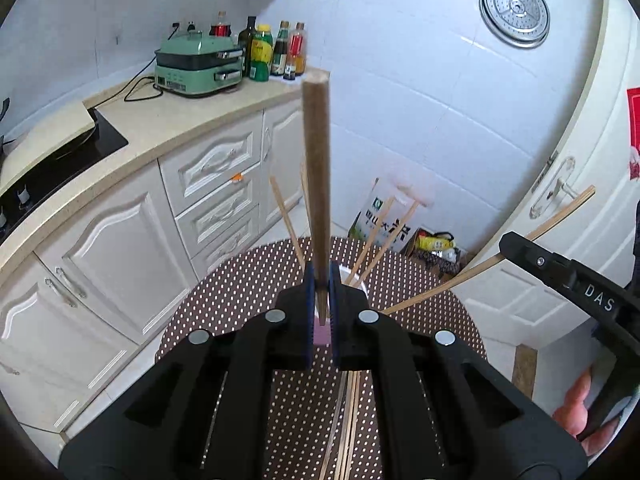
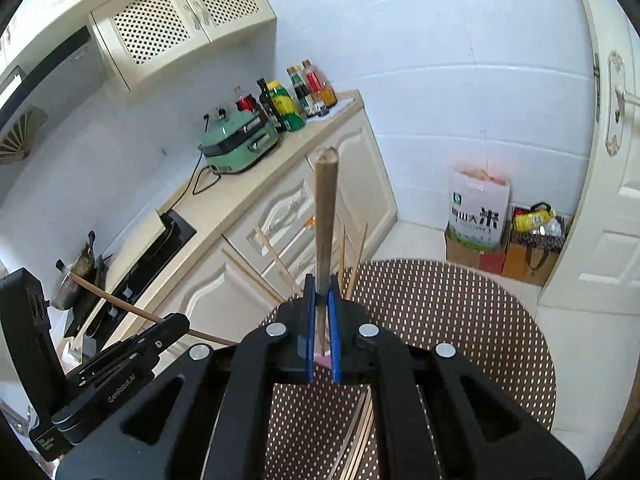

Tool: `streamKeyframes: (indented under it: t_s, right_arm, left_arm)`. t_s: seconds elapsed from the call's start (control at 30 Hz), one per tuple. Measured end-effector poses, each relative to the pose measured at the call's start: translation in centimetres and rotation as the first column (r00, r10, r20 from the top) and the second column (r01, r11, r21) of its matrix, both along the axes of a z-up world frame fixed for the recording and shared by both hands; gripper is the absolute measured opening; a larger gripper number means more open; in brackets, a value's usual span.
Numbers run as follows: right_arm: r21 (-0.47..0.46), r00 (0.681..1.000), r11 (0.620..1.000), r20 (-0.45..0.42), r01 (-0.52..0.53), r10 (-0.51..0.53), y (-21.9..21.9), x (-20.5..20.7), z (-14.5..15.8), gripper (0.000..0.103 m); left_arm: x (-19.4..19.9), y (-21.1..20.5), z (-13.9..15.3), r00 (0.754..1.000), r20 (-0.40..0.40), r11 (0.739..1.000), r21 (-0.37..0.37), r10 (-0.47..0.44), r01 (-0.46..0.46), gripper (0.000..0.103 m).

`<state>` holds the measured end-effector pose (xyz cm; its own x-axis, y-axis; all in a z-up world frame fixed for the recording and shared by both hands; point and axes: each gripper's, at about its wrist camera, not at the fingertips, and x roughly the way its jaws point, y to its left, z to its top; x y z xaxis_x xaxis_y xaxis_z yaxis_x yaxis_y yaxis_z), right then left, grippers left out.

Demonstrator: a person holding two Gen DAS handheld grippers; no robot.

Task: Organize utensils
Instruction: 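Lower both chopsticks into the pink cup and open both grippers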

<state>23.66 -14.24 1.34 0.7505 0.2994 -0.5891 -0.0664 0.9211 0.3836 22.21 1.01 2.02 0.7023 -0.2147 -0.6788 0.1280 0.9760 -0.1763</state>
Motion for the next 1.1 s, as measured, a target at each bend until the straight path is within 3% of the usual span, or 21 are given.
streamKeyframes:
  t_s: [0.2,0.43,1.1]
  right_arm:
    - [-0.025,1.000,1.000,0.019,-0.011,0.011,0.8,1.3,0.5,0.005]
    - [-0.058,0.999,0.998,-0.024,-0.039,0.038,1.6,3.0,-1.2,0.005]
    - [-0.084,0.965,0.993,-0.255,-0.086,0.062,2.8,8.8,-9.0,0.005]
  left_arm:
    - [1.4,-0.6,0.2,1.000,0.001,1.000,0.018,-0.009,0.009,0.006]
    - [3.5,-1.1,-1.7,0.998,-0.062,0.999,0.035,0.009,-0.007,0.007]
    - [8.9,-1.8,-9.1,0.964,-0.267,0.999,0.033,0.010,-0.001,0.007]
